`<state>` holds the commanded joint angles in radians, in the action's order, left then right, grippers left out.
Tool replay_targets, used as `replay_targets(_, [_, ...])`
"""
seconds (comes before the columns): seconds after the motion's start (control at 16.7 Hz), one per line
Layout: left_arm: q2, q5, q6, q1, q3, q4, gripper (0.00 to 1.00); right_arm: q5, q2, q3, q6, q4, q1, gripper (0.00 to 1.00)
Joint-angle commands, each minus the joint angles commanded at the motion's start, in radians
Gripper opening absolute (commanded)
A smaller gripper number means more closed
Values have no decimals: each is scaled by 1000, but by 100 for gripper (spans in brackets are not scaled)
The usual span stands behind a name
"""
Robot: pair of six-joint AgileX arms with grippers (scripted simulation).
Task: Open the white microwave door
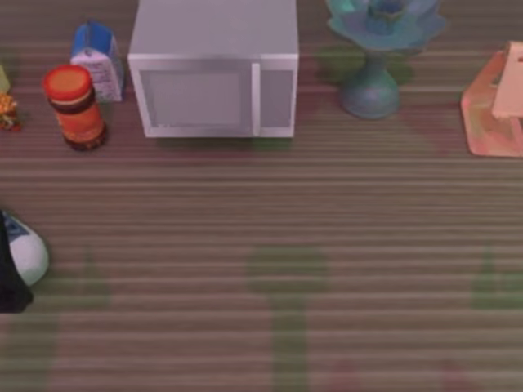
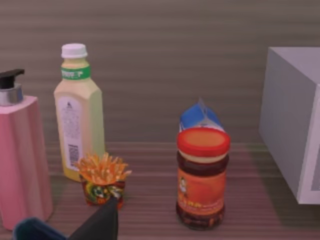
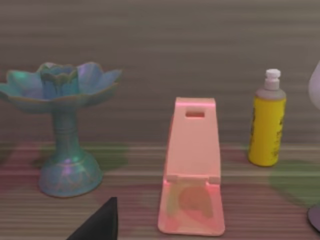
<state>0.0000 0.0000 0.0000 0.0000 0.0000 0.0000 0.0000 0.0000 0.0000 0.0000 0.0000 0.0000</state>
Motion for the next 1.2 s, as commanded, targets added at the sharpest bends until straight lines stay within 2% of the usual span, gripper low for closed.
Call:
replay_targets(0.24, [31,-6,-11,-13,29,-7,100,0,0,0,0,0,0,100])
replay_targets(0.48, [220,-47,-71,-85,198,-57,100,0,0,0,0,0,0,100])
replay_targets(0.72, [556,-117,-162,-195,461,-154,100,0,0,0,0,0,0,100])
replay_targets(1.2, [1400,-283,-373,-457,1079,-404,100,0,0,0,0,0,0,100])
